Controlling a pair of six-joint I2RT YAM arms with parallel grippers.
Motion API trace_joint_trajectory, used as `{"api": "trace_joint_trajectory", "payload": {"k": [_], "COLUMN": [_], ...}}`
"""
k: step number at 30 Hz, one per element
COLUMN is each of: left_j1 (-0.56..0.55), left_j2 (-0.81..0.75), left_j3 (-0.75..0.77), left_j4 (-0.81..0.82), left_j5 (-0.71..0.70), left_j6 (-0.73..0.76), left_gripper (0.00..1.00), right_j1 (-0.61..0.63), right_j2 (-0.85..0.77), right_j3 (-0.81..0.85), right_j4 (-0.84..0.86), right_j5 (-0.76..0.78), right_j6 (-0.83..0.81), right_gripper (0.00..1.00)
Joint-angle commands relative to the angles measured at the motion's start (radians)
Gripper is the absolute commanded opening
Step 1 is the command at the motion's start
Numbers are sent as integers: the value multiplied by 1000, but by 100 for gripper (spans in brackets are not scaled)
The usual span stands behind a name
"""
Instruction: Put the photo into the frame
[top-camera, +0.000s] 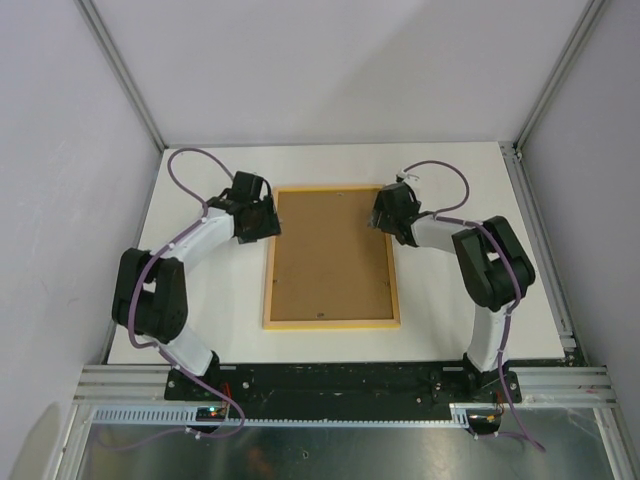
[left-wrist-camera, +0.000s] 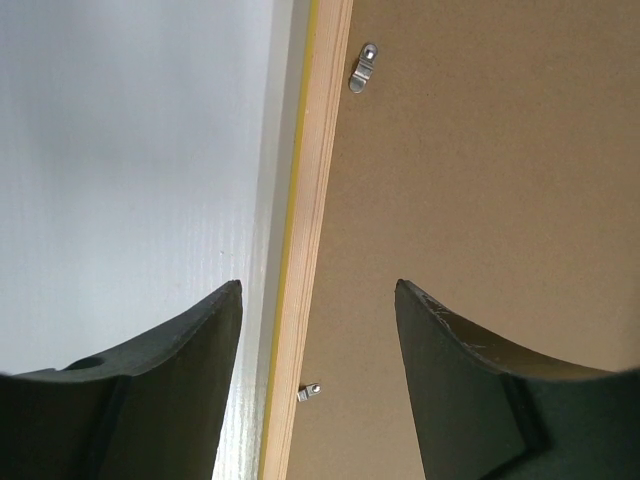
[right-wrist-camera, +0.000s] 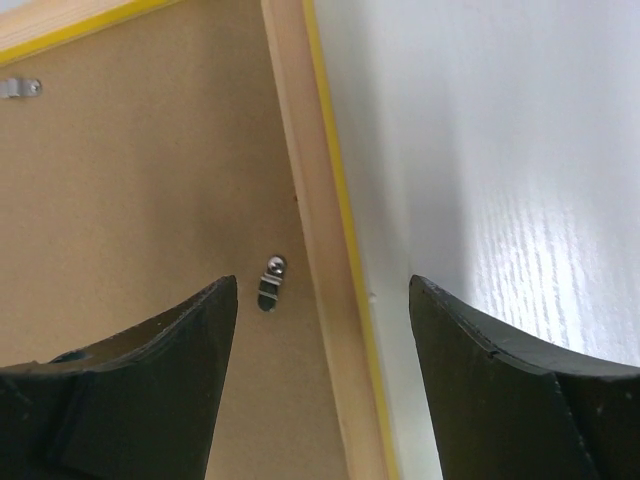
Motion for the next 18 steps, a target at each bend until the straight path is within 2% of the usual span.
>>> {"api": "trace_joint_trajectory", "payload": {"k": [1,9,18], "left_j1": [2,2,2], "left_j2": [-47,-51,-43], "left_j3": [-12,-12,-9], "left_j4": [20,23,28], "left_j5": [15,24,35], "left_j6": [30,44,45], "left_gripper": [67,67,67], "right_j1": [18,60,84], "right_j2": [58,127,138], "right_j3": [72,167,173], "right_j4": [-15,-155,-266], "right_j5": [49,146,182], "right_j6": [11,-38,-83], "right_gripper": [73,62,55]}}
